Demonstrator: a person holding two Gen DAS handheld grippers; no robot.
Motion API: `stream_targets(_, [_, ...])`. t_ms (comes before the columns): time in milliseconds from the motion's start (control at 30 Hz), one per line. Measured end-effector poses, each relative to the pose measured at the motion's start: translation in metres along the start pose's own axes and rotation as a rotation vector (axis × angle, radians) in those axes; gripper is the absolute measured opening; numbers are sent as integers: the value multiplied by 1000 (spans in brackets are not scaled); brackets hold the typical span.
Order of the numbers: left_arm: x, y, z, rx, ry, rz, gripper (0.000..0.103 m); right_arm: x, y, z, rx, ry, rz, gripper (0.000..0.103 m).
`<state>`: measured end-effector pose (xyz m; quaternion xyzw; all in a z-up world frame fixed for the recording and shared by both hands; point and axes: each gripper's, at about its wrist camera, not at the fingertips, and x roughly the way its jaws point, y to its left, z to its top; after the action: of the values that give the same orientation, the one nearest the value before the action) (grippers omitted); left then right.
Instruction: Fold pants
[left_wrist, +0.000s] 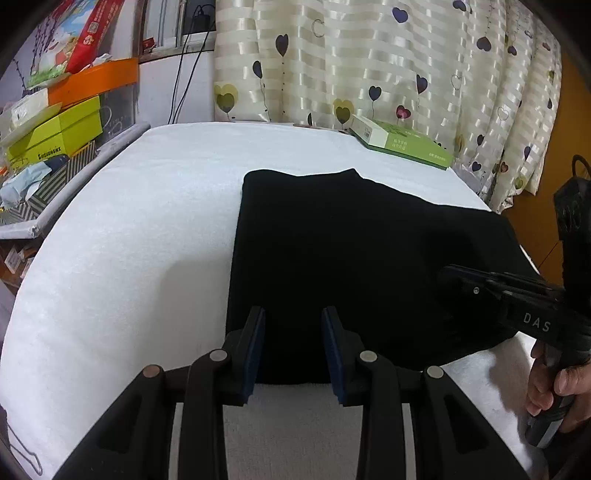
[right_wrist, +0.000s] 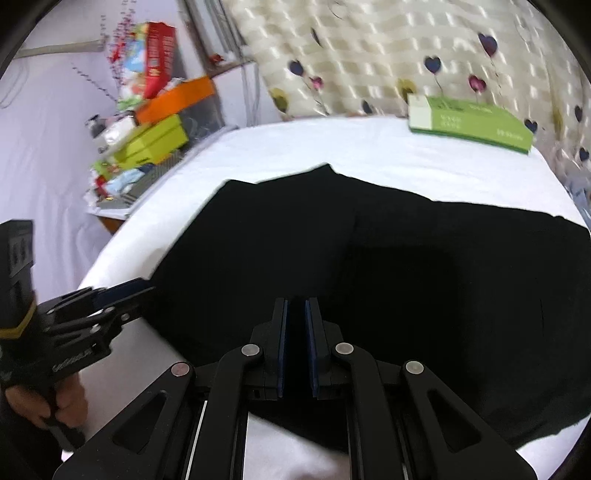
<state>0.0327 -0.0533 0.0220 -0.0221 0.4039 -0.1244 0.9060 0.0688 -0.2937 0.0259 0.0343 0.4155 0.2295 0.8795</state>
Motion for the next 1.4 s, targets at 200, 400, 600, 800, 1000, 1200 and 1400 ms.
stream_targets(200, [-4, -4, -10, 23, -7, 9, 34, -2, -3, -16, 5, 32, -25, 10])
stream_targets(400, [-14, -10, -15, 21, -15, 18, 34, -12, -12, -33, 33, 26, -12, 16])
stream_targets(600, [-12, -19, -19, 41, -15, 45, 39, -36, -14, -44, 48, 5, -50, 38])
stream_targets(800, [-19, -24, -31, 10, 17, -1, 39, -48, -12, -61, 43, 17, -76, 38])
stream_targets(1000, [-21, -37, -46, 11, 36, -31, 39, -58, -21, -72, 70, 22, -108, 38])
stream_targets(1200, [-20, -42, -48, 23, 43, -34, 39, -80, -64, -86, 214, -6, -126, 38])
stream_targets(1400, [-21, -42, -49, 24, 43, -36, 41, -108, -125, -99, 482, -92, -81, 47])
